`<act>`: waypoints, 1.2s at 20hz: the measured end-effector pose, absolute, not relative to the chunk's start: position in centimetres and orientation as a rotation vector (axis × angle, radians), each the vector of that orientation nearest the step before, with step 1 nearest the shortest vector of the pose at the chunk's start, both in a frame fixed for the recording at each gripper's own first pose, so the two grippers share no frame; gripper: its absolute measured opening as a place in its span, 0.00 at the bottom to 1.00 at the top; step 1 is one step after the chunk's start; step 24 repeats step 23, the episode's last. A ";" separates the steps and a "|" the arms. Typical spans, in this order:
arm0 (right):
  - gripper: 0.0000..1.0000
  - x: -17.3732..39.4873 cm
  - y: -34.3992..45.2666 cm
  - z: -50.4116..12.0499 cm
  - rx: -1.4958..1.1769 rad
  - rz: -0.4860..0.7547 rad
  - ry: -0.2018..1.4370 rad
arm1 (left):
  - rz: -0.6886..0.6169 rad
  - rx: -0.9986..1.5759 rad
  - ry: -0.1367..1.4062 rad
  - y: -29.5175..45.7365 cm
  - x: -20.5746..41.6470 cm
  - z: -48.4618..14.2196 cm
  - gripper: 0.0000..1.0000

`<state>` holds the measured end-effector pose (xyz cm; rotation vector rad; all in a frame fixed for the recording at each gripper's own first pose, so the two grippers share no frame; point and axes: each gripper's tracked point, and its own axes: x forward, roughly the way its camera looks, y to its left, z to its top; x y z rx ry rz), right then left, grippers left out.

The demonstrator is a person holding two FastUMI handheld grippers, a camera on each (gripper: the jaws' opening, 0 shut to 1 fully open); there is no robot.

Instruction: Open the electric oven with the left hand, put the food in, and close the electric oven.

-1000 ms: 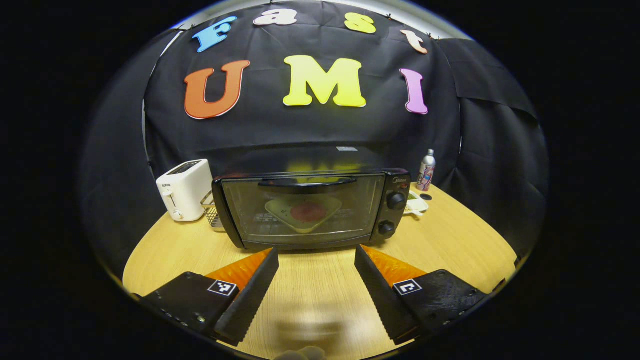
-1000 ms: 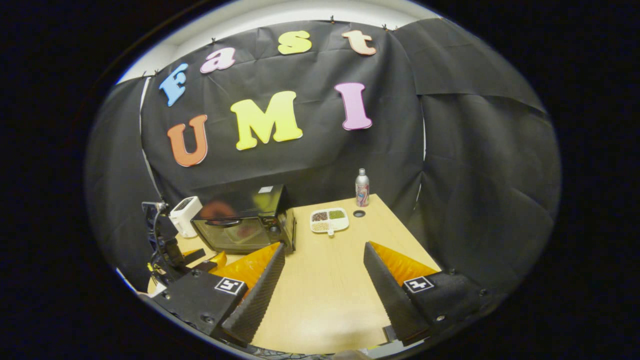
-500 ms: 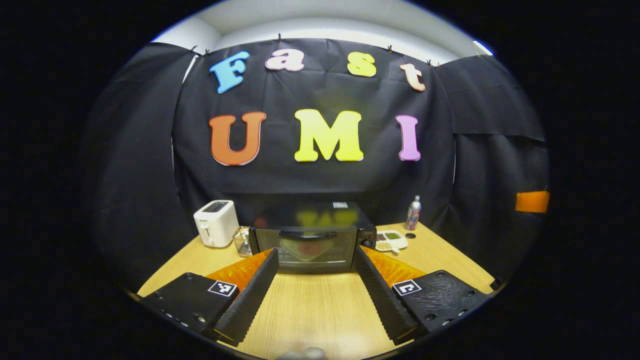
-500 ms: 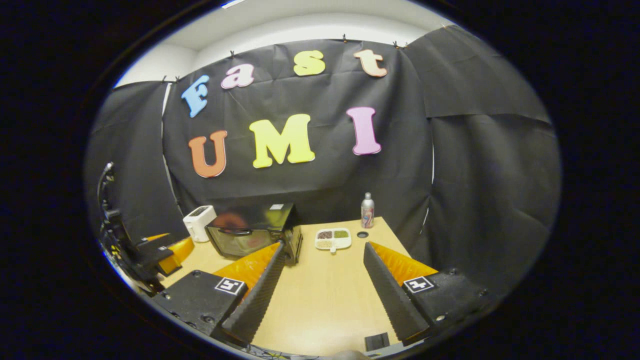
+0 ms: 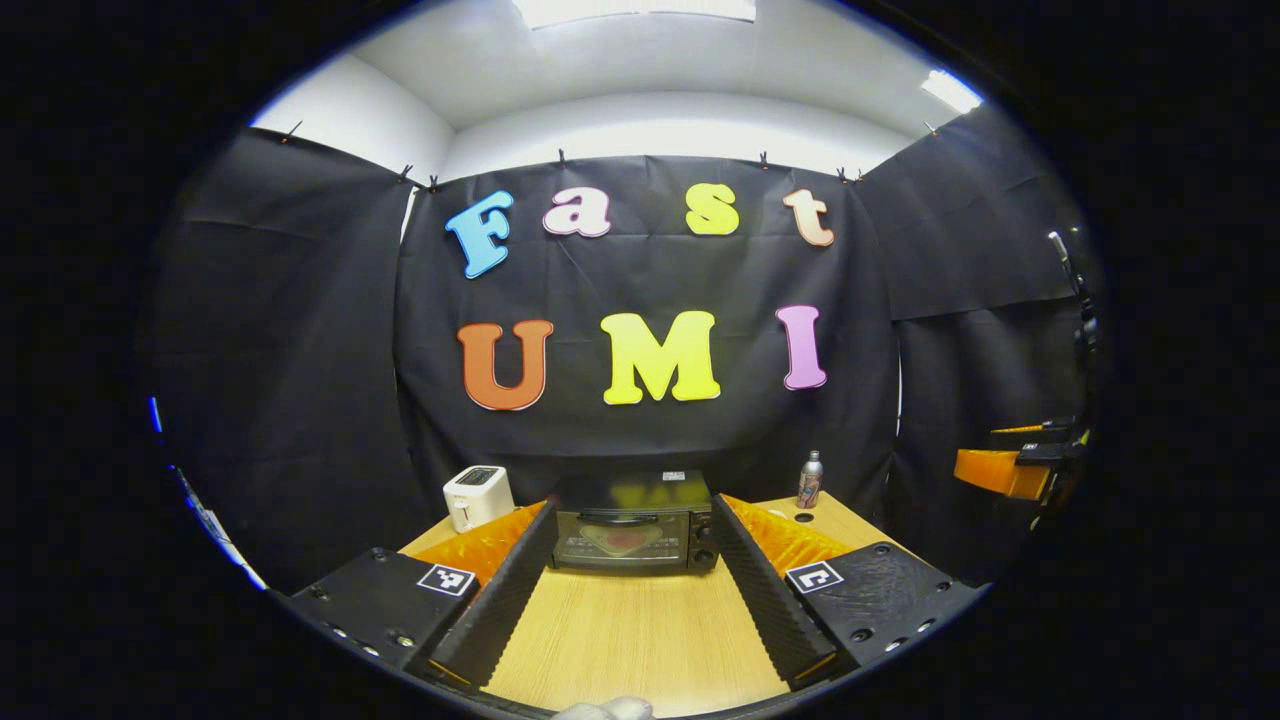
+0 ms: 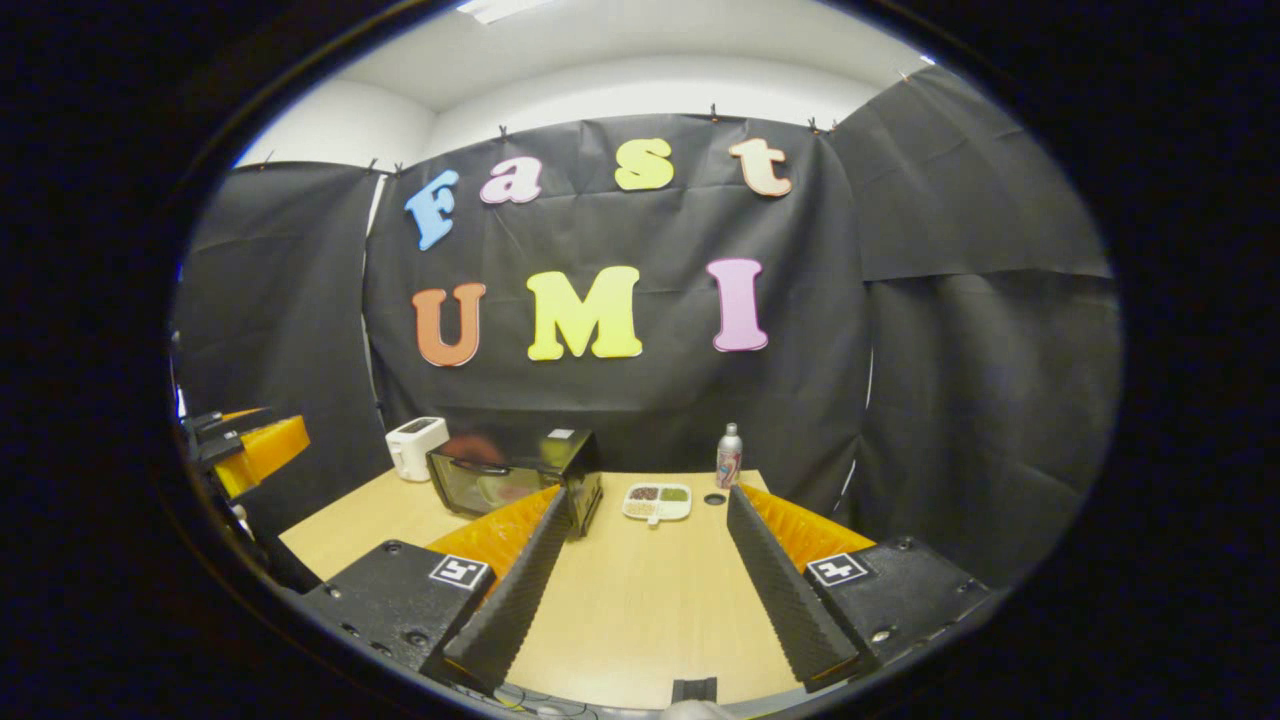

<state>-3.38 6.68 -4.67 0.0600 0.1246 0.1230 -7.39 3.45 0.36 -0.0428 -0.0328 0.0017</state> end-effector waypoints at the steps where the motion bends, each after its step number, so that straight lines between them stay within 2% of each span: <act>1: 0.96 -3.8 6.4 -4.7 0.065 0.120 0.117 | 0.024 -0.035 -0.037 3.9 -8.0 0.5 0.97; 8: 0.96 -4.9 5.9 -5.4 0.078 0.133 0.131 | 0.051 -0.022 -0.021 3.4 -10.0 -0.2 0.97; 9: 0.96 -5.0 5.8 -5.4 0.078 0.130 0.128 | 0.049 -0.024 -0.022 3.2 -10.0 0.0 1.00; 10: 0.96 -5.0 5.6 -5.2 0.075 0.129 0.125 | 0.045 -0.030 -0.021 2.9 -10.1 0.1 0.97; 11: 1.00 -5.0 5.5 -5.1 0.073 0.130 0.122 | 0.042 -0.031 -0.021 2.7 -10.1 0.0 1.00; 12: 0.96 -5.0 5.4 -5.0 0.071 0.129 0.117 | 0.041 -0.030 -0.019 2.6 -10.2 0.0 0.98; 13: 0.96 -5.1 5.2 -4.9 0.066 0.127 0.114 | 0.037 -0.030 -0.019 2.3 -10.2 0.0 0.97; 14: 1.00 -5.0 4.9 -4.8 0.061 0.124 0.110 | 0.035 -0.028 -0.018 2.1 -10.2 -0.1 1.00; 16: 0.96 -5.0 4.6 -4.7 0.062 0.121 0.105 | 0.033 -0.021 -0.013 1.8 -10.2 -0.2 0.97; 18: 0.96 -4.9 4.6 -4.7 0.068 0.120 0.104 | 0.028 -0.025 -0.009 1.2 -10.1 -0.4 1.00; 19: 1.00 -4.7 4.6 -4.9 0.067 0.122 0.104 | 0.028 -0.031 -0.008 1.1 -10.0 -0.5 0.97; 20: 0.96 -4.6 4.7 -4.9 0.064 0.125 0.105 | 0.028 -0.033 -0.006 1.1 -10.0 -0.6 0.97; 24: 0.96 -4.3 4.5 -5.0 0.065 0.122 0.104 | 0.030 -0.030 -0.001 0.8 -9.7 -0.5 0.97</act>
